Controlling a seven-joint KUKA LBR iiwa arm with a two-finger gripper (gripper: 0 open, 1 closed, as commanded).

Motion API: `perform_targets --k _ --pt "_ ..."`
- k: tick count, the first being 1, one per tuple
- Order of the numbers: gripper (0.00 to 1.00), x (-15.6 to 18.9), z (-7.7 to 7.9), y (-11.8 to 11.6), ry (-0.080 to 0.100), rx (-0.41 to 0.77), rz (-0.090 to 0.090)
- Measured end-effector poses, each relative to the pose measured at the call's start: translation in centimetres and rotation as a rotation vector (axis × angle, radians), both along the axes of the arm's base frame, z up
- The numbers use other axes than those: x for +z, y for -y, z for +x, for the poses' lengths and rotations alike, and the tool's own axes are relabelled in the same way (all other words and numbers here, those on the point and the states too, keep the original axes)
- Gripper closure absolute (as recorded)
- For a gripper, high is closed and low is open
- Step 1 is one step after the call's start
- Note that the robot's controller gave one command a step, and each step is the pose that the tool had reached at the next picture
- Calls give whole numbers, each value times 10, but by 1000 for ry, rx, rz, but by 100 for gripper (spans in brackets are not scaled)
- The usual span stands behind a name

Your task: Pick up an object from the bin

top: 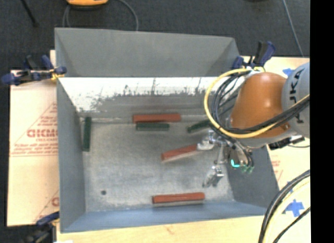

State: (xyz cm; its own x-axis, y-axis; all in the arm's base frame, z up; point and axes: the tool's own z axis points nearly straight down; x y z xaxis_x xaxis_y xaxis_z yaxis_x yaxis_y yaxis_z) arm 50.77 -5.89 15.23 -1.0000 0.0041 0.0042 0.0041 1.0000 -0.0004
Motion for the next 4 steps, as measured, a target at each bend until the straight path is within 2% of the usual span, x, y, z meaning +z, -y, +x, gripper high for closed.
perform_targets --k 1,2,3,4 --pt "0 3 1 0 5 2 -1" --pt "0 -78 -30 -44 21 4 0" --pt "0 -71 -28 -39 13 5 -1" --pt "0 -57 -32 -62 6 -141 0"
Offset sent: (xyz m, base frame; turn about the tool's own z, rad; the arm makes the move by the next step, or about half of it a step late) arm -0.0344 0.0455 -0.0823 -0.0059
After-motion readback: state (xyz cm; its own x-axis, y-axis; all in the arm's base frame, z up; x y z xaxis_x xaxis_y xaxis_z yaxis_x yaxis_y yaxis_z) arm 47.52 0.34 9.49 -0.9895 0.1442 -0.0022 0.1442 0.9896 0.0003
